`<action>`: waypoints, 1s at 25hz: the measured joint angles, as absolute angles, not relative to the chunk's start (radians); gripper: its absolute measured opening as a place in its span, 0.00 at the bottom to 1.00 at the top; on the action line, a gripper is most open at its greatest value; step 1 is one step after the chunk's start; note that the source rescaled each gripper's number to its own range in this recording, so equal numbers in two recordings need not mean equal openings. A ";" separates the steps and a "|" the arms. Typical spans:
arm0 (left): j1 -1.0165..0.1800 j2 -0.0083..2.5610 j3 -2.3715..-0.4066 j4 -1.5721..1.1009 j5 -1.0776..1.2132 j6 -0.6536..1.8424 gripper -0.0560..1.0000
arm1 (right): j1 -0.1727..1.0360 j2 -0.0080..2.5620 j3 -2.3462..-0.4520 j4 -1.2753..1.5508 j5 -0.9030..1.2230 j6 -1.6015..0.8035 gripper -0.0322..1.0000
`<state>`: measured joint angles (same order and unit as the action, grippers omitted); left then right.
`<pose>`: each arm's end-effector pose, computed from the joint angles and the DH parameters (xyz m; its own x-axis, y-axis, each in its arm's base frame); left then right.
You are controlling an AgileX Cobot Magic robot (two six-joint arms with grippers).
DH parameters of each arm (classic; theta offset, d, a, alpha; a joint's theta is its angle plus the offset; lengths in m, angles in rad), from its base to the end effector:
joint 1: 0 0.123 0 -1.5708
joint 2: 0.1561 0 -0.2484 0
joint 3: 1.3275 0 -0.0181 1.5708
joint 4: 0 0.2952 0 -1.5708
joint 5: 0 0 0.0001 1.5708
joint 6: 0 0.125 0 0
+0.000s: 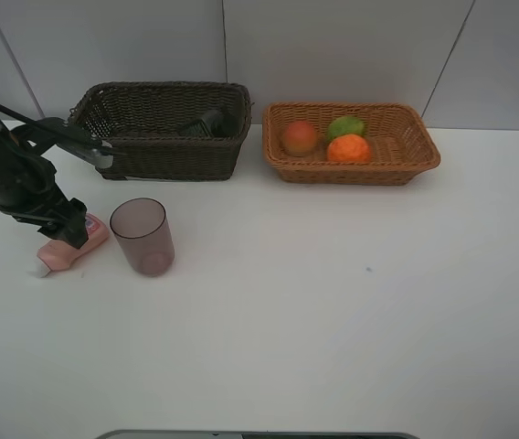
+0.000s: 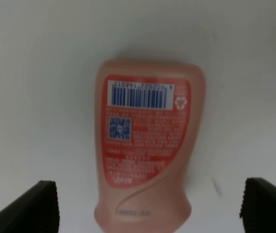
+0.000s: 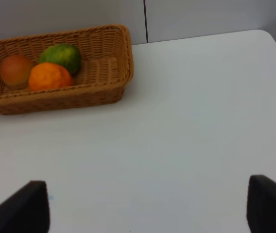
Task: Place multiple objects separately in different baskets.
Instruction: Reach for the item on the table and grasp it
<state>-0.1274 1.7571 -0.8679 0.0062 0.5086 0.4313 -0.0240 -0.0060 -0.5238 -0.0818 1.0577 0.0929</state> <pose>0.3311 -0.0420 0.0366 -0.8151 0.5308 -0.2319 0.5198 0.8470 0.1115 0.0973 -0.0112 0.2926 -0.4199 0.0626 -0.9054 0.1106 0.9937 0.0174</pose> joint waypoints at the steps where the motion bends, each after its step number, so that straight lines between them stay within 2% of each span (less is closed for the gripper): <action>1: -0.127 1.770 -0.868 0.006 0.497 0.446 0.97 | -0.024 -0.006 -0.524 -0.082 1.058 0.093 0.83; 25: -0.127 1.919 -0.869 -0.090 0.324 0.471 0.97 | -0.024 -0.006 -0.524 -0.082 1.058 0.093 0.83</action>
<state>-0.1274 1.9195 -0.8690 -0.0899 0.3242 0.4715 -0.0240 -0.0060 -0.5238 -0.0818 1.0577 0.0929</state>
